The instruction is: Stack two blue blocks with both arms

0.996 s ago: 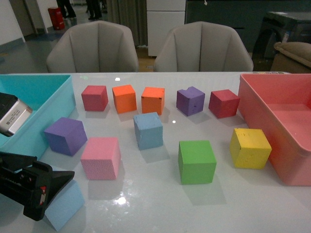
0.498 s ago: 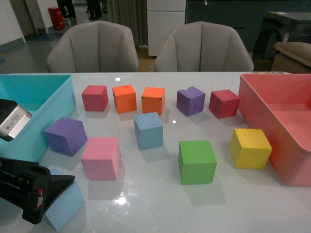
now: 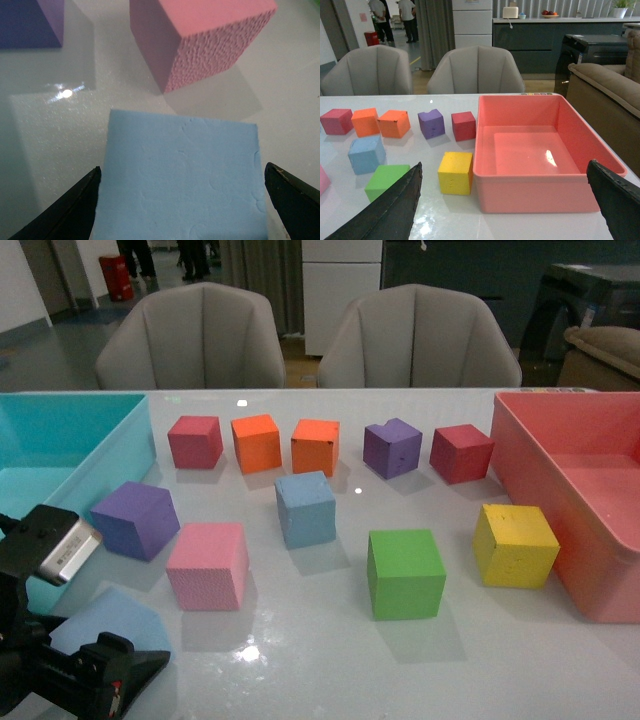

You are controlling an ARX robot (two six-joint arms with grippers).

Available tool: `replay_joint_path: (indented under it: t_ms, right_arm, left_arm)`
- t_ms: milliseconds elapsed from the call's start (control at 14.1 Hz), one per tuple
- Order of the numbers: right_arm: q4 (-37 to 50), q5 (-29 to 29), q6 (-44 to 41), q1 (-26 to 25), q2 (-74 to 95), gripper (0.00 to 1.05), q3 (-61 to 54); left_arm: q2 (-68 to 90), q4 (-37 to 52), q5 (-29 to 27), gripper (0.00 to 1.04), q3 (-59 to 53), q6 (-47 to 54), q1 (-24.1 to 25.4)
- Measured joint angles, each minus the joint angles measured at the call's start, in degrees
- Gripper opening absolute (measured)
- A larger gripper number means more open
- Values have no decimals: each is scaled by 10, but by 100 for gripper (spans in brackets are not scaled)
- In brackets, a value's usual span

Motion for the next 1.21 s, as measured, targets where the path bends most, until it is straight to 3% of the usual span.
replay_joint_path:
  t_ms: [214,356,569,854,1210]
  right_arm:
    - [0,0,0,0,0,98,0]
    - [0,0,0,0,0,98,0]
    - [0,0,0,0,0,98,0]
    - [0,0,0,0,0,98,0]
    - [0,0,0,0,0,98,0]
  left_arm:
    - [31,15,-13,98,3,0,-2]
    - [28,14,-15,74,4,-3,-6]
    - [-20,-1,-10,56,-7,-13,-14]
    - [-100,-77,-33,51,33,-36,-57]
    - [-6,-197,-154,50,281,-122,-186]
